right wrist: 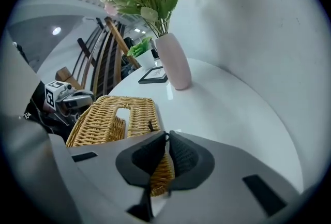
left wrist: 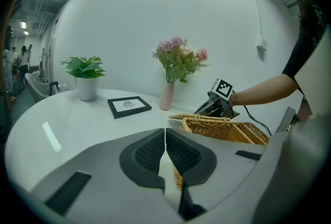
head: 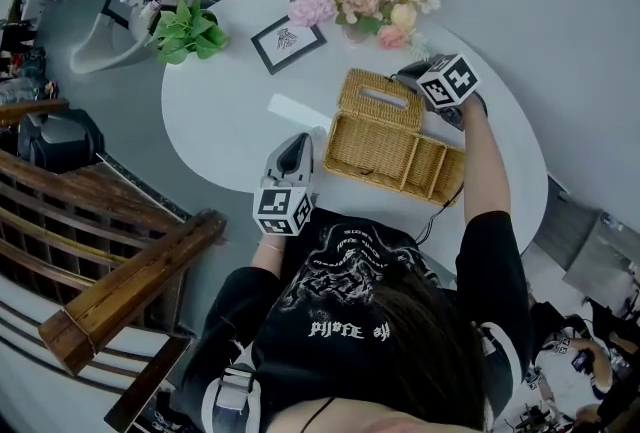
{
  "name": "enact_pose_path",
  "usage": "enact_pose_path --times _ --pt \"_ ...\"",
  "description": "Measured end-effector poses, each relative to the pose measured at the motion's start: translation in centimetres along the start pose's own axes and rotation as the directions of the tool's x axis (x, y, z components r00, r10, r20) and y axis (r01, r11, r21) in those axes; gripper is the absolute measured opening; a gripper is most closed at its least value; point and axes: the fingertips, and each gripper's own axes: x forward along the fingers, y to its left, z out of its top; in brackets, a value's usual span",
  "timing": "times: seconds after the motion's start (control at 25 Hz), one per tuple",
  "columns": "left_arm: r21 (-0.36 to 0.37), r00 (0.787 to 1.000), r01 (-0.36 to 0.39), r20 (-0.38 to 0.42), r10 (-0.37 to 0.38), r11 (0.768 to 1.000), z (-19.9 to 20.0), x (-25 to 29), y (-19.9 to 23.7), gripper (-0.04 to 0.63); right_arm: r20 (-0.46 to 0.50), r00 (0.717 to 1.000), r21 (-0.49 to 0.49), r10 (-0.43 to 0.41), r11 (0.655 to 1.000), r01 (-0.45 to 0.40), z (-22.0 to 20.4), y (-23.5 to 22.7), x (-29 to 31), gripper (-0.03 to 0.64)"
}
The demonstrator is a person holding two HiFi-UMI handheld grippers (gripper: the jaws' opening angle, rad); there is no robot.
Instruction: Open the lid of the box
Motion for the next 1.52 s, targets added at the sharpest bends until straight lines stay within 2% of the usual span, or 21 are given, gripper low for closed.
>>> enact_pose_path --times 0.04,0.12,0.16,0.28,0.4,0.6,0.88,1.04,1.32,1.44,1.52 --pt "-0.001 1.000 0.000 0.001 0.000 1.000 -0.1 -0.1 0.0 0.025 0.016 1.000 0.009 -0.015 1.000 0.015 0.2 -0.2 -0.1 0.058" --pt "-0.002 1.000 0.001 0.006 -0.001 1.000 -0.1 -0.3 0.0 0.025 0.077 0.996 0.049 -0.051 0.998 0.047 0.7 -0.9 -0.5 0.159" --pt "-0.004 1.000 0.003 0.010 -0.003 1.000 -0.1 -0.4 -0.1 0.025 0.112 0.991 0.076 -0.071 0.995 0.063 1.1 -1.2 -0.8 0.183" --pt "-0.010 1.000 0.008 0.030 -0.008 1.000 0.2 -0.6 -0.1 0.025 0.198 0.969 0.139 -0.148 0.983 0.122 1.9 -2.0 -2.6 0.189" --pt "-0.024 0.998 0.023 0.058 -0.021 0.999 0.6 -1.0 -0.3 0.025 0.276 0.935 0.191 -0.221 0.966 0.172 2.6 -2.1 -5.2 0.204" --pt "-0.022 0.993 0.064 0.101 -0.062 0.998 1.4 -2.0 -1.2 0.025 0.405 0.853 0.254 -0.329 0.937 0.241 3.9 -0.2 -10.1 0.209" --pt "0.015 0.980 0.130 0.148 -0.131 0.991 2.2 -3.5 -2.6 0.025 0.499 0.737 0.246 -0.456 0.890 0.385 4.2 5.0 -14.8 0.209" --pt "0.034 0.971 0.157 0.175 -0.161 0.987 2.7 -4.3 -3.4 0.025 0.546 0.679 0.260 -0.490 0.870 0.419 3.7 8.3 -16.2 0.209" --pt "0.057 0.962 0.193 0.184 -0.201 0.979 2.7 -4.8 -4.3 0.025 0.605 0.528 0.376 -0.596 0.799 0.469 1.2 13.0 -17.8 0.209" --pt "0.066 0.959 0.205 0.188 -0.213 0.977 2.8 -4.9 -4.6 0.025 0.622 0.488 0.396 -0.612 0.784 0.479 0.3 14.9 -17.8 0.209" --pt "0.067 0.956 0.215 0.191 -0.224 0.974 2.8 -5.0 -5.0 0.025 0.626 0.476 0.396 -0.618 0.777 0.489 -0.4 16.0 -17.6 0.209"
